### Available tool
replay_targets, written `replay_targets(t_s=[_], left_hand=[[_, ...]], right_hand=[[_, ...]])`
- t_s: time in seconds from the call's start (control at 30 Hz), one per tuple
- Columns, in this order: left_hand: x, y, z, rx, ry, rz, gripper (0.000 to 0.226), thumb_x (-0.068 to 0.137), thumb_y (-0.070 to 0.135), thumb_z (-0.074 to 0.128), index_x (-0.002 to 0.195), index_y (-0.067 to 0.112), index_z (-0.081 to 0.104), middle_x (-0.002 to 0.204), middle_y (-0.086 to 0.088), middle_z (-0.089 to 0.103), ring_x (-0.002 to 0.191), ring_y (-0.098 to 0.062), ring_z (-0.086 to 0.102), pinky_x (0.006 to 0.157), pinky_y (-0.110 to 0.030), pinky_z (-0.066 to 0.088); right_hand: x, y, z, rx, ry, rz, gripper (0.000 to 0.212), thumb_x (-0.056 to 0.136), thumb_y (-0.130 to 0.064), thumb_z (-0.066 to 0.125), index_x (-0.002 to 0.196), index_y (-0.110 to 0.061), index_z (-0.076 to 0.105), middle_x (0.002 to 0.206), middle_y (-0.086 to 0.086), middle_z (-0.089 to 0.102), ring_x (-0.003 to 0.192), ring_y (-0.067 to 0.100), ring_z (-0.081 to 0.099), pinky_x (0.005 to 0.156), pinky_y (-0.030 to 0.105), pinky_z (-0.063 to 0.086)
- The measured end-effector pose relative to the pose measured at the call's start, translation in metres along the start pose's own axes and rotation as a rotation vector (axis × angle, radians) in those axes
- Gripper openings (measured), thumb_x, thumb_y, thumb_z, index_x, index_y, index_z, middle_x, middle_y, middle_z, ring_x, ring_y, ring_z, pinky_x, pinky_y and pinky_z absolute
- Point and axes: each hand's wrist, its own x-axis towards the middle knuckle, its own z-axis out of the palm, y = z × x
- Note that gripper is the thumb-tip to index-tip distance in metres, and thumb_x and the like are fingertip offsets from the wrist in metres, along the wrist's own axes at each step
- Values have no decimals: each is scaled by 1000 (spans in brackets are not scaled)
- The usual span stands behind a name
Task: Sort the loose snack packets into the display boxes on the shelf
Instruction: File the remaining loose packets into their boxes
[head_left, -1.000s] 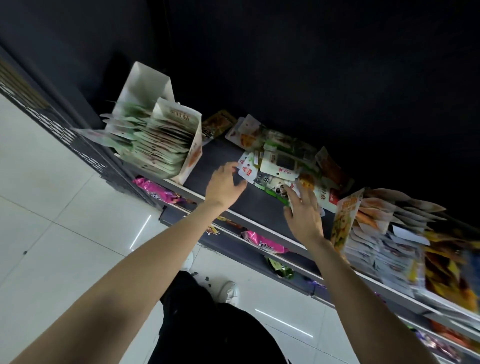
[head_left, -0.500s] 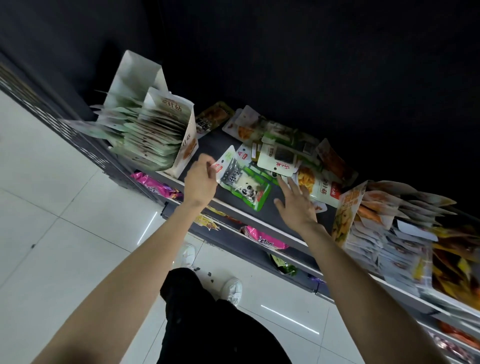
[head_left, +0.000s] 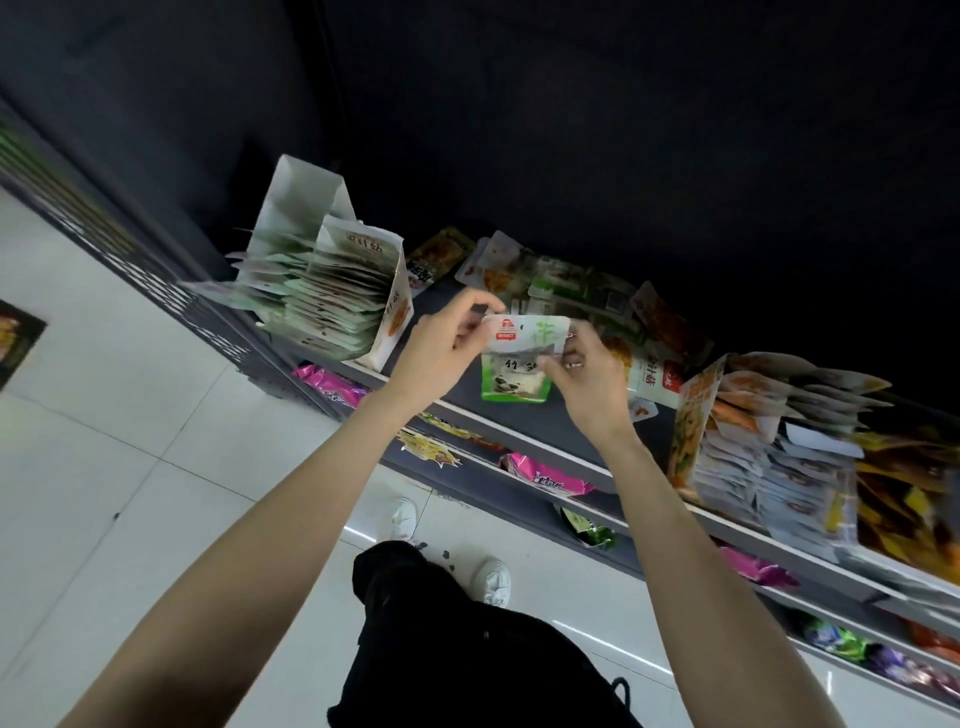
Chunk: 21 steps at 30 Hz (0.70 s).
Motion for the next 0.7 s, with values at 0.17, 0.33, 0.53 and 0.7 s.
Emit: replay_targets(t_s=[0.17, 0.33, 0.53, 0.7], left_hand=[[-16, 15, -5, -152, -138, -155, 57, 85, 32, 66, 133, 34, 34, 128, 10, 52, 119, -3, 49, 99, -20, 39], [-23, 18, -7, -100, -416, -270, 38, 81, 29, 72, 114, 31, 53, 111, 16, 61, 108, -8, 58, 100, -31, 43], [-15, 26, -15, -61, -424, -197, 33, 79, 26, 74, 110, 24, 62, 107, 10, 67, 104, -7, 60, 98, -40, 45], [-7, 26, -37, 64, -480, -99, 31, 78, 26, 76, 103, 35, 61, 104, 17, 67, 103, -3, 61, 94, -36, 48]], right_hand=[[-25, -9, -23, 213, 71, 80, 19, 91, -11, 61, 110, -11, 62, 98, -4, 69, 83, 11, 67, 69, 32, 56], [-42, -13, -38, 714, 181, 297, 19, 90, -3, 60, 107, -12, 60, 100, -1, 66, 82, 4, 65, 57, 14, 49], [-52, -10, -51, 749, 279, 365, 47, 83, -3, 69, 119, -17, 42, 105, 3, 67, 89, 17, 68, 60, 23, 55], [-56, -8, -55, 555, 130, 338, 43, 81, -9, 73, 118, -11, 51, 110, 8, 66, 94, 22, 68, 68, 30, 58]])
